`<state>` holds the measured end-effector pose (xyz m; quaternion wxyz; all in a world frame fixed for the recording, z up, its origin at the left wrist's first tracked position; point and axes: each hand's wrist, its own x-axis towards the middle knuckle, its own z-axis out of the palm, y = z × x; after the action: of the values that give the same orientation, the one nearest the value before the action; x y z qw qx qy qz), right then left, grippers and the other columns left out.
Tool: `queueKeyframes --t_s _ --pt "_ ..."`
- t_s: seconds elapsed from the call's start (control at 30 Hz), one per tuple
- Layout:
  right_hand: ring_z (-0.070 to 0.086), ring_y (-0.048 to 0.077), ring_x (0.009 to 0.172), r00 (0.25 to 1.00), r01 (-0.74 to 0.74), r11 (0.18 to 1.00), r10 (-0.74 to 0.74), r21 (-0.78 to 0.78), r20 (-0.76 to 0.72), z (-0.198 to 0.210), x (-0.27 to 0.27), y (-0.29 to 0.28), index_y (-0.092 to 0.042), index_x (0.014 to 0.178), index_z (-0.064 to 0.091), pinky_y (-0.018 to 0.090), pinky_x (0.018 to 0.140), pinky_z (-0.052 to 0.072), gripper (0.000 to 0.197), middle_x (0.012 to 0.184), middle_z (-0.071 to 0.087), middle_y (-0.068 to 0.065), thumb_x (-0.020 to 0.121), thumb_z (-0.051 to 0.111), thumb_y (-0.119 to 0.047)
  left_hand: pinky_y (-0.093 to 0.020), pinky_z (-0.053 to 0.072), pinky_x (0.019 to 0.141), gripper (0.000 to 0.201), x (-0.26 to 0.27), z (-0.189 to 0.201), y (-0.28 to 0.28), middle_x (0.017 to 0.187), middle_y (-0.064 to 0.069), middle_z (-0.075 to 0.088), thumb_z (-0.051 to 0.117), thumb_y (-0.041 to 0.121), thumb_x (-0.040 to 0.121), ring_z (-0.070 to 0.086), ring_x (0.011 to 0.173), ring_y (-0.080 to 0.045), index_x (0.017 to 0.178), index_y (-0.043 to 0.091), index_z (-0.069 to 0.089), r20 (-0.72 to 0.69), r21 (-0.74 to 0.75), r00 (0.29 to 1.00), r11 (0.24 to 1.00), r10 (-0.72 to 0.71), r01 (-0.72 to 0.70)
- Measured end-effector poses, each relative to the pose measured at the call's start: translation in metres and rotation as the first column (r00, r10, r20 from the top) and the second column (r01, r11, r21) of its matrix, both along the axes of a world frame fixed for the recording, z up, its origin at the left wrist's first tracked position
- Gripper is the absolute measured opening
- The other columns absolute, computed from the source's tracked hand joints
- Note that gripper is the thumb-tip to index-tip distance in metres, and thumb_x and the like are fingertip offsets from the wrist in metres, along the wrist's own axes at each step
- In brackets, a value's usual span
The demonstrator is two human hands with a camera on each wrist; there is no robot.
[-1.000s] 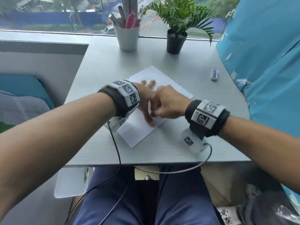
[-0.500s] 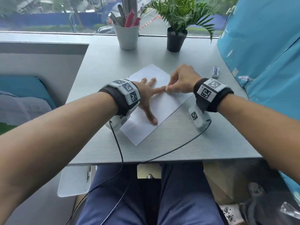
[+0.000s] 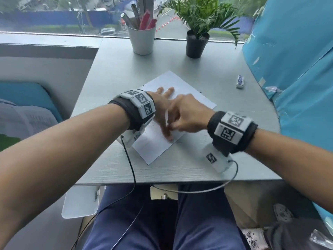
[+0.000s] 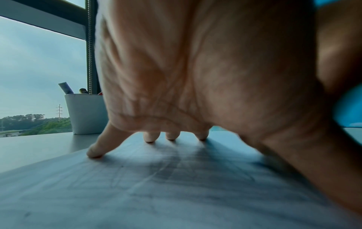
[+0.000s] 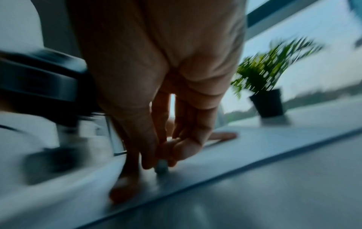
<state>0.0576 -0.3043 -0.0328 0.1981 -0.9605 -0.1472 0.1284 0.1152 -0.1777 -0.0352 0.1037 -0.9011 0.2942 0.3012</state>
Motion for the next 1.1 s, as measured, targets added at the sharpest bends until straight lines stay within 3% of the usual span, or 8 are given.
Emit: queueKeyframes --t_s 0.07,0.17,0.23,0.57,0.73,0.9,1.03,1.1 --pt "0.057 -0.002 0.058 1.0 -0.013 1.0 0.013 -0.012 0.002 0.002 0.008 -0.007 -0.017 0.075 0.079 0.009 0.055 0.041 0.004 0.063 0.066 -0.012 0.073 0.079 -0.02 -0.07 0.003 0.116 0.144 0.0 -0.001 0.002 0.16 -0.002 -0.036 0.082 0.079 0.043 -0.029 0.147 -0.034 0.153 0.052 -0.006 -0.008 0.005 1.0 1.0 0.013 -0.013" --pt "0.055 0.002 0.057 0.982 0.181 0.983 -0.178 -0.037 0.066 0.01 0.045 -0.034 -0.017 0.079 0.079 0.012 0.051 0.037 0.01 0.058 0.062 -0.01 0.072 0.081 -0.025 -0.068 0.007 0.117 0.151 -0.001 -0.002 0.002 0.161 0.006 -0.032 0.085 0.076 0.042 -0.026 0.149 -0.027 0.148 0.054 -0.021 0.003 -0.039 0.998 0.998 0.055 -0.055" --pt "0.056 0.001 0.056 0.973 0.226 0.972 -0.224 -0.056 0.052 0.012 0.058 -0.041 -0.019 0.078 0.078 0.012 0.05 0.037 0.009 0.056 0.063 -0.008 0.072 0.082 -0.024 -0.068 0.007 0.117 0.152 -0.001 -0.001 0.003 0.161 0.006 -0.031 0.085 0.076 0.042 -0.026 0.149 -0.027 0.147 0.054 -0.023 -0.001 -0.063 0.998 0.996 0.07 -0.07" --pt "0.057 0.004 0.059 0.96 0.266 0.96 -0.256 -0.085 0.115 0.008 0.062 -0.037 -0.014 0.079 0.079 0.017 0.058 0.042 0.011 0.058 0.062 -0.009 0.071 0.083 -0.02 -0.07 0.001 0.116 0.137 -0.002 -0.009 0.033 0.163 0.018 -0.022 0.077 0.082 0.049 -0.021 0.151 -0.018 0.151 0.054 -0.009 -0.041 -0.198 0.999 0.98 0.016 -0.024" --pt "0.06 0.01 0.073 0.958 0.26 0.959 -0.243 -0.108 0.152 0.007 0.062 -0.034 -0.011 0.079 0.079 0.02 0.065 0.043 0.012 0.079 0.072 0.002 0.073 0.082 -0.02 -0.07 -0.006 0.115 0.143 -0.01 -0.013 0.038 0.16 0.023 -0.025 0.074 0.085 0.047 -0.025 0.149 -0.017 0.153 0.049 -0.014 -0.061 -0.198 0.998 0.98 -0.02 0.007" --pt "0.058 0.011 0.068 0.968 0.205 0.977 -0.193 -0.062 0.158 0.008 0.038 -0.021 -0.009 0.077 0.077 0.017 0.056 0.04 0.005 0.067 0.061 -0.004 0.075 0.075 -0.013 -0.071 -0.005 0.115 0.143 -0.012 -0.011 0.036 0.159 0.023 -0.027 0.076 0.083 0.049 -0.026 0.149 -0.016 0.153 0.047 -0.015 -0.065 -0.179 0.998 0.984 -0.009 -0.003" --pt "0.056 0.0 0.057 0.999 0.03 1.0 -0.03 0.009 0.021 0.0 -0.004 0.005 -0.016 0.07 0.077 0.014 0.053 0.041 0.004 0.061 0.059 -0.016 0.07 0.08 -0.018 -0.072 -0.007 0.113 0.138 -0.011 -0.013 0.037 0.159 0.02 -0.03 0.073 0.087 0.048 -0.031 0.147 -0.019 0.153 0.05 -0.009 -0.084 -0.167 0.996 0.986 -0.012 -0.003" --pt "0.055 -0.001 0.055 1.0 -0.001 1.0 0.001 -0.01 -0.003 0.002 0.001 -0.001 -0.019 0.068 0.076 0.009 0.05 0.038 0.006 0.058 0.06 -0.014 0.07 0.081 -0.021 -0.072 -0.006 0.113 0.14 -0.012 -0.013 0.036 0.158 0.02 -0.031 0.072 0.088 0.047 -0.031 0.147 -0.018 0.152 0.05 -0.012 -0.084 -0.16 0.996 0.987 -0.013 -0.001"
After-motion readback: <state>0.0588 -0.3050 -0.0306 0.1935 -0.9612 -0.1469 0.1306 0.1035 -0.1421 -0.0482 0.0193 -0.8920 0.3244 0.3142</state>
